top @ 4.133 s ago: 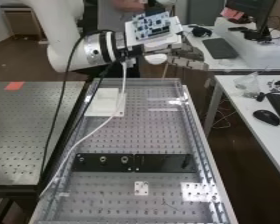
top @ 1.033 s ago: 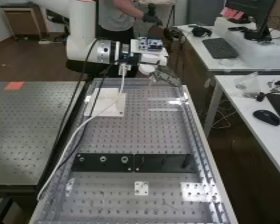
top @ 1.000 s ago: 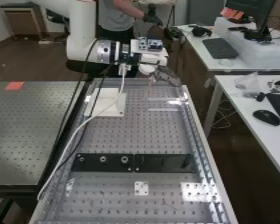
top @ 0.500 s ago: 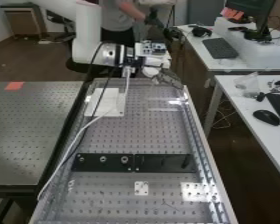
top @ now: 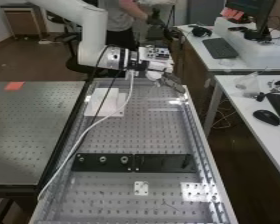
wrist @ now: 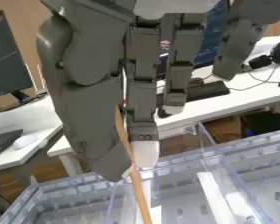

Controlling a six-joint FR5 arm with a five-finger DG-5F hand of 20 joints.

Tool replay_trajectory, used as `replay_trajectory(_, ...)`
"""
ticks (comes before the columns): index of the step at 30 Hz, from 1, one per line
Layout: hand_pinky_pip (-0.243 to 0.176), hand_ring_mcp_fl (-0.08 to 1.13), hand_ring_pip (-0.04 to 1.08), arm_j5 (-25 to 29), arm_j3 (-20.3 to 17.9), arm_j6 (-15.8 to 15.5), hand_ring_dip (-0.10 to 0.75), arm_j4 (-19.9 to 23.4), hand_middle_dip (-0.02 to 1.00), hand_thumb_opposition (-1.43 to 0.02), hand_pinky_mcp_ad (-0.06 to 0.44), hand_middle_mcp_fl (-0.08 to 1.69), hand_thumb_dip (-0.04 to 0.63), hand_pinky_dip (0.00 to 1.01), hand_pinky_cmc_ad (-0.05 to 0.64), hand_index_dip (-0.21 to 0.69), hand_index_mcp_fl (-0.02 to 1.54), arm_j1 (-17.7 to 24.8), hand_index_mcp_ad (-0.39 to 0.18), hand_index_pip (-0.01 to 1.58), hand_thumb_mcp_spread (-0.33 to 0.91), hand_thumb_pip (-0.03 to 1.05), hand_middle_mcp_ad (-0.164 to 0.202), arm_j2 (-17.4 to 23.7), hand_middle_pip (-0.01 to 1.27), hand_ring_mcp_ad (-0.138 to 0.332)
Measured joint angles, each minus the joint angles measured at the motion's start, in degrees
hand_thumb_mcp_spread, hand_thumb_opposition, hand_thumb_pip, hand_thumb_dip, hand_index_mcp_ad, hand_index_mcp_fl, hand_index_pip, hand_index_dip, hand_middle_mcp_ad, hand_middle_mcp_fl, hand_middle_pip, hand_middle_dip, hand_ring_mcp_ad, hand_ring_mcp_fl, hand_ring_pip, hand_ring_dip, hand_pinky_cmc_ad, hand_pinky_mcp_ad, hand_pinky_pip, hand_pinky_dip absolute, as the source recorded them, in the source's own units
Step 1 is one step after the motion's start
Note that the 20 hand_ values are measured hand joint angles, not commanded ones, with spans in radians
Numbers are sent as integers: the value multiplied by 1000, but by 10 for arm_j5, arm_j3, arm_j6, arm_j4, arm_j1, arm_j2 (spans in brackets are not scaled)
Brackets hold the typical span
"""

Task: Grab the chopstick and place it in the clear container

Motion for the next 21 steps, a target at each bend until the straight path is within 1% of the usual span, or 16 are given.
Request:
replay_trajectory(2, -12, 524, 115, -2, 6, 0, 468, -3, 813, -1042, 328, 1321, 346, 152, 414, 447, 1131, 0, -201, 555, 721, 379, -164, -4, 215, 38)
replay_trajectory(3, -12, 524, 115, -3, 10, 0, 468, -5, 815, -1047, 328, 1316, 349, 154, 414, 447, 1133, 0, -215, 553, 724, 354, -164, -7, 211, 38)
replay_trajectory(5, -12, 510, 117, -5, 17, 0, 468, -11, 815, -1038, 328, 1323, 349, 154, 417, 449, 1126, 0, -216, 536, 696, 353, -164, -10, 204, 37)
replay_trajectory(6, -12, 506, 117, -7, 24, 1, 468, -18, 810, -1035, 328, 1251, 349, 154, 417, 447, 1094, 0, -216, 497, 688, 356, -162, -13, 183, 37)
replay_trajectory(7, -12, 473, 117, -9, 29, 1, 468, -26, 806, -1021, 328, 1173, 349, 154, 417, 443, 1038, 0, -220, 445, 663, 361, -161, -15, 154, 37)
replay_trajectory(8, -12, 449, 115, -10, 31, 1, 468, -29, 805, -990, 328, 1077, 349, 154, 417, 426, 930, 0, -222, 367, 628, 361, -161, -16, 131, 37)
replay_trajectory(9, -12, 438, 113, -14, 33, 1, 468, -32, 808, -974, 328, 1049, 349, 154, 414, 414, 848, -1, -223, 316, 607, 372, -157, -17, 133, 38)
replay_trajectory(12, -12, 391, 112, -17, 34, 1, 468, -34, 808, -937, 328, 1030, 349, 154, 422, 408, 778, -1, -223, 260, 567, 407, -136, -18, 133, 40)
replay_trajectory(13, -12, 375, 108, -18, 34, 1, 468, -34, 808, -925, 332, 979, 349, 154, 428, 407, 691, -1, -220, 243, 543, 436, -134, -18, 133, 37)
replay_trajectory(14, -12, 363, 112, -18, 34, 1, 468, -34, 805, -913, 328, 949, 349, 154, 426, 405, 658, -1, -223, 230, 524, 466, -126, -18, 129, 38)
replay_trajectory(16, -14, 325, 110, -18, 34, 1, 468, -35, 805, -899, 328, 915, 349, 154, 431, 405, 637, -1, -223, 213, 487, 478, -124, -18, 124, 40)
replay_trajectory(17, -14, 325, 105, -18, 34, 2, 468, -35, 805, -883, 328, 883, 346, 154, 426, 405, 623, -1, -222, 197, 468, 478, -124, -18, 120, 37)
replay_trajectory(18, -19, 311, 103, -16, 35, 2, 468, -36, 805, -873, 328, 878, 349, 154, 443, 405, 606, -1, -220, 188, 468, 478, -122, -17, 119, 37)
replay_trajectory(20, -37, 288, 101, -15, 35, 3, 468, -37, 805, -867, 328, 850, 349, 152, 450, 396, 569, -2, -223, 168, 438, 503, -87, -15, 113, 37)
replay_trajectory(21, -45, 276, 93, -13, 35, 3, 468, -38, 805, -867, 330, 855, 349, 154, 464, 396, 555, -1, -223, 164, 426, 518, -87, -14, 115, 40)
